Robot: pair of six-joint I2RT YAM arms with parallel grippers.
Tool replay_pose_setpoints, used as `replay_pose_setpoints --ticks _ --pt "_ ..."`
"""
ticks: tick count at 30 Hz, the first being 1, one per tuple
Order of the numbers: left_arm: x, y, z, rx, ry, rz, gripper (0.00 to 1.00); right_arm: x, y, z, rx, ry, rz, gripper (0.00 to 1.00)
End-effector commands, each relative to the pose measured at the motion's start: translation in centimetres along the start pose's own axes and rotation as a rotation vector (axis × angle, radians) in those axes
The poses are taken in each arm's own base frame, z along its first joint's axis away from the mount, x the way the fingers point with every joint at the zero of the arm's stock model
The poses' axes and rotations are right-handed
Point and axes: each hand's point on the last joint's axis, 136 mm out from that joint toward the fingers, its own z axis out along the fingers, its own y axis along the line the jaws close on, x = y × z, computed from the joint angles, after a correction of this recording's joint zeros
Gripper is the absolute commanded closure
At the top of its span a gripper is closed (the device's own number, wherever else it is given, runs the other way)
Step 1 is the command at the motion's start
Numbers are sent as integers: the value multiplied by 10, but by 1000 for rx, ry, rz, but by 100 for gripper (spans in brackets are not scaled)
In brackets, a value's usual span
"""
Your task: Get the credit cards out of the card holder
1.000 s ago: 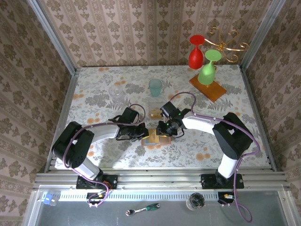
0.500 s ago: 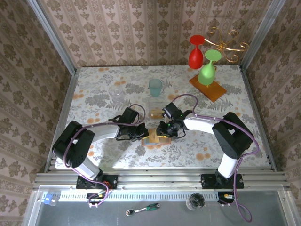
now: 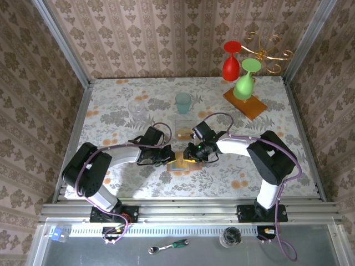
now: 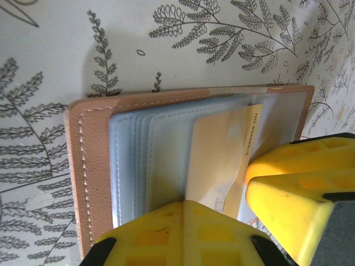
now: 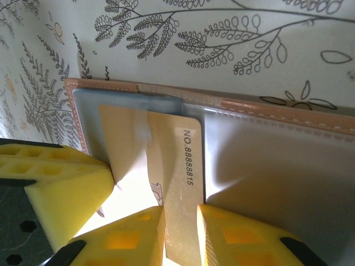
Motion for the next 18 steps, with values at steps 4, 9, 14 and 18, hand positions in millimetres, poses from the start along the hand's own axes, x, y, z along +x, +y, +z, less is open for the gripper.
replay_pose_setpoints --ticks 4,9,14,18 --pt "8 15 6 -57 27 0 100 5 -7 4 -1 22 28 75" --pt "8 15 6 -59 27 -1 100 1 -1 -5 -22 -6 17 75" --pt "8 16 6 -62 28 -2 100 -1 6 -15 -40 -32 2 75" --pt "7 15 6 -60 25 0 100 -1 -1 -15 -18 -33 15 75"
